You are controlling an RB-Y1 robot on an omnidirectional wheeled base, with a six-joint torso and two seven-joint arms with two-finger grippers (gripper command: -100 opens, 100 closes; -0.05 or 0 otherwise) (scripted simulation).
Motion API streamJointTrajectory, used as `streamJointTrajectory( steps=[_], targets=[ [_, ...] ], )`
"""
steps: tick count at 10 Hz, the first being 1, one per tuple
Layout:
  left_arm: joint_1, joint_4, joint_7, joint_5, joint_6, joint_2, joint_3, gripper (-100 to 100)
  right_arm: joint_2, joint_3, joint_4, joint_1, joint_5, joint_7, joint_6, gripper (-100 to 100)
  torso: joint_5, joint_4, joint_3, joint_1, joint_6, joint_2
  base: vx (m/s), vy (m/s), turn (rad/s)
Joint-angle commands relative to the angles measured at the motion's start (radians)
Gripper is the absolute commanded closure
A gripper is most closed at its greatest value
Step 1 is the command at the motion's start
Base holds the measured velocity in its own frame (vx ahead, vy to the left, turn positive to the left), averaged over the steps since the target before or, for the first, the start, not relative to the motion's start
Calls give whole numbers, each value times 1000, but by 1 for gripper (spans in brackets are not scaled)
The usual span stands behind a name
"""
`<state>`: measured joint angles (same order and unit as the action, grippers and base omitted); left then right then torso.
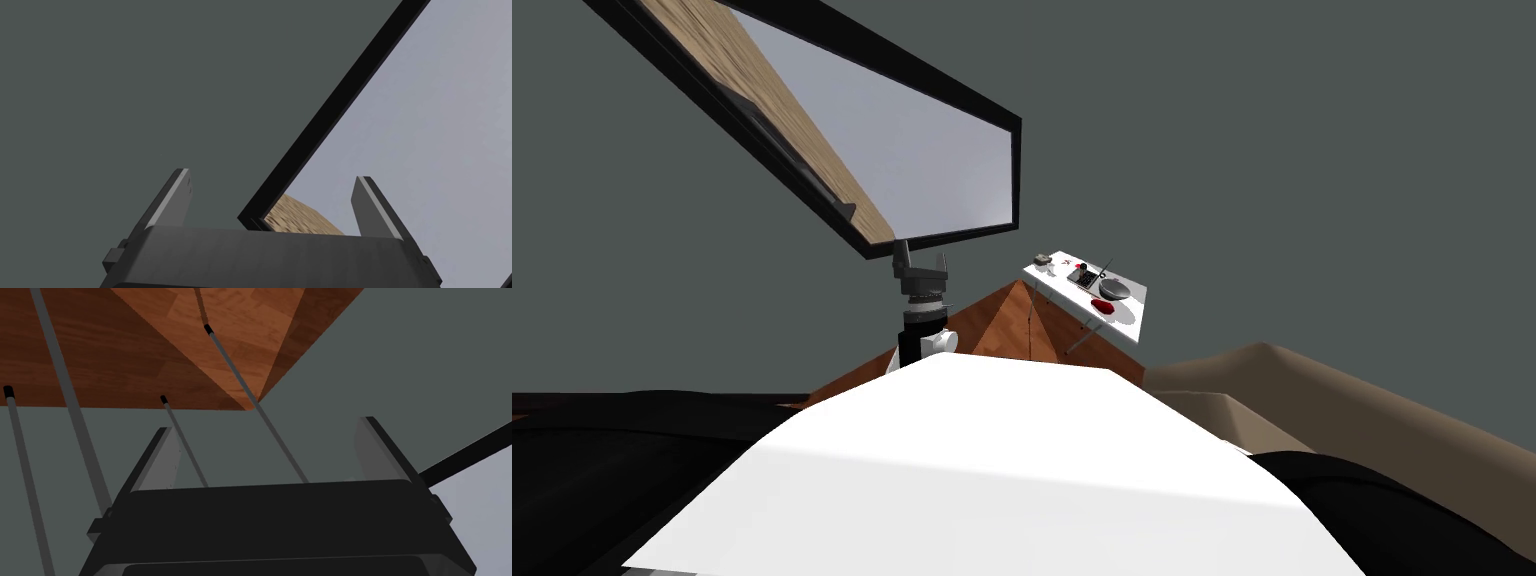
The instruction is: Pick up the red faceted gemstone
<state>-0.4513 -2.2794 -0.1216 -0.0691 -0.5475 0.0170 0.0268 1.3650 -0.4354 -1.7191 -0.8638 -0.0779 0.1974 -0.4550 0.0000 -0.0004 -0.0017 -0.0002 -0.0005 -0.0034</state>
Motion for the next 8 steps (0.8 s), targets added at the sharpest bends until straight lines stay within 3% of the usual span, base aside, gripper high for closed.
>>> streamJointTrajectory(
  steps=[1, 2, 3, 4, 5, 8],
  targets=[
    [0, 0, 0, 0, 0, 0, 0, 0, 50, -7, 7, -13, 1, -2, -4, -100, 0, 0, 0, 0, 0, 0, 38, 3, 75],
    [0, 0, 0, 0, 0, 0, 0, 0, 79, -36, 35, -18, -2, -9, -11, -100, 0, 0, 0, 0, 0, 0, 42, -10, 135],
    [0, 0, 0, 0, 0, 0, 0, 0, 107, -36, 35, -18, -2, -9, -11, -100, 0, 0, 0, -1, 0, 0, 45, -17, 55],
    [0, 0, 0, 0, 0, 0, 0, 0, 140, -64, 63, -22, -4, -18, -19, -100, 0, 0, 0, -1, 0, 0, 61, -16, 124],
    [0, 0, 0, 0, 0, 0, 0, 0, 163, -64, 63, -22, -4, -18, -19, -100, 0, 0, -1, -1, 0, -1, 57, -21, 64],
    [0, 0, 0, 0, 0, 0, 0, 0, 259, -118, 115, -25, -8, -36, -34, -100, 0, 0, -1, -2, 0, -2, 65, -25, 110]
  ],
)
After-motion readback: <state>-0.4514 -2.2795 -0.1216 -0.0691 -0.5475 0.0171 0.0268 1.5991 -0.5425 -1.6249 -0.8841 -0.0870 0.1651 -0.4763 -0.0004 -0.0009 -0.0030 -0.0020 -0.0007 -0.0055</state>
